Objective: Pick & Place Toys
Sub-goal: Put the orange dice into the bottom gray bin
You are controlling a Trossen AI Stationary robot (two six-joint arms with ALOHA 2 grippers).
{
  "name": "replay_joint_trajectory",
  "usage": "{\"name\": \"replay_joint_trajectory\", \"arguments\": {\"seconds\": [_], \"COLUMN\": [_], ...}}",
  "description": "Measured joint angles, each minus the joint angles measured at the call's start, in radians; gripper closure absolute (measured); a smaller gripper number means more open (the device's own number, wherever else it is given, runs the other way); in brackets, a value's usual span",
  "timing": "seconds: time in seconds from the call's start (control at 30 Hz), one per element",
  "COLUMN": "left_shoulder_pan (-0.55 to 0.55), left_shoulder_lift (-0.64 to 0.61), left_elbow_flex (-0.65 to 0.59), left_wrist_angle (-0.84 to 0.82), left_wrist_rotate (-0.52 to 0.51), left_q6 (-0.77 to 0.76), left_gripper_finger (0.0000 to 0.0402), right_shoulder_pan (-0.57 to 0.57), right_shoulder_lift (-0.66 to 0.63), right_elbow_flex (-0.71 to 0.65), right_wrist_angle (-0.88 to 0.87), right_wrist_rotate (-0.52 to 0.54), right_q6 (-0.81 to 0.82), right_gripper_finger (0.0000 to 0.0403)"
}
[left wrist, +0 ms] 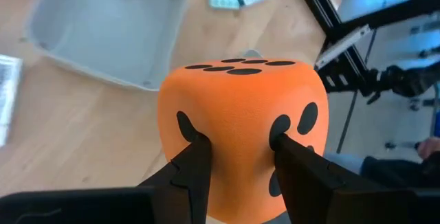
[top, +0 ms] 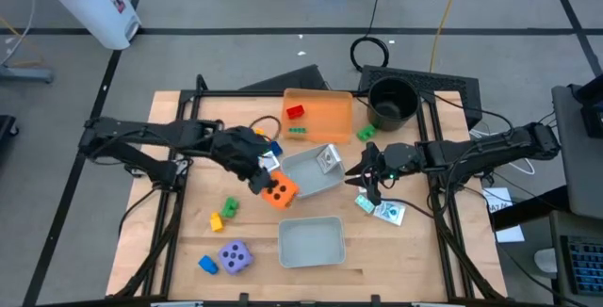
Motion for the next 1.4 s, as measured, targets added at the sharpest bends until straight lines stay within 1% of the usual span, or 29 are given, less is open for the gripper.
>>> {"name": "replay_joint_trajectory", "arguments": {"seconds": [0.27,0.53,0.77,1.0,1.2,1.4], "left_shoulder_pan": [-0.064,-0.114,-0.136,-0.136,-0.122,-0.103], "left_shoulder_lift": [0.19,0.315,0.394,0.459,0.509,0.543], "left_elbow_flex": [0.121,0.181,0.236,0.28,0.284,0.284], "left_wrist_angle": [-0.003,0.002,0.002,-0.004,-0.016,-0.063], "left_wrist_rotate": [0.086,0.121,0.154,0.217,0.277,0.298], "left_q6": [0.032,0.05,0.088,0.164,0.252,0.35], "left_gripper_finger": [0.0262,0.0262,0.0262,0.0262,0.0262,0.0261], "right_shoulder_pan": [0.0,-0.005,-0.035,-0.12,-0.176,-0.201], "right_shoulder_lift": [0.0,0.0,-0.011,-0.096,-0.157,-0.167], "right_elbow_flex": [0.0,0.0,0.0,0.0,0.0,0.0], "right_wrist_angle": [-0.019,-0.024,-0.054,-0.143,-0.161,-0.204], "right_wrist_rotate": [0.0,0.003,0.001,0.001,0.002,0.001], "right_q6": [-0.022,-0.023,-0.035,-0.06,-0.068,-0.076], "right_gripper_finger": [0.0292,0.0291,0.0293,0.0296,0.0297,0.0297]}}
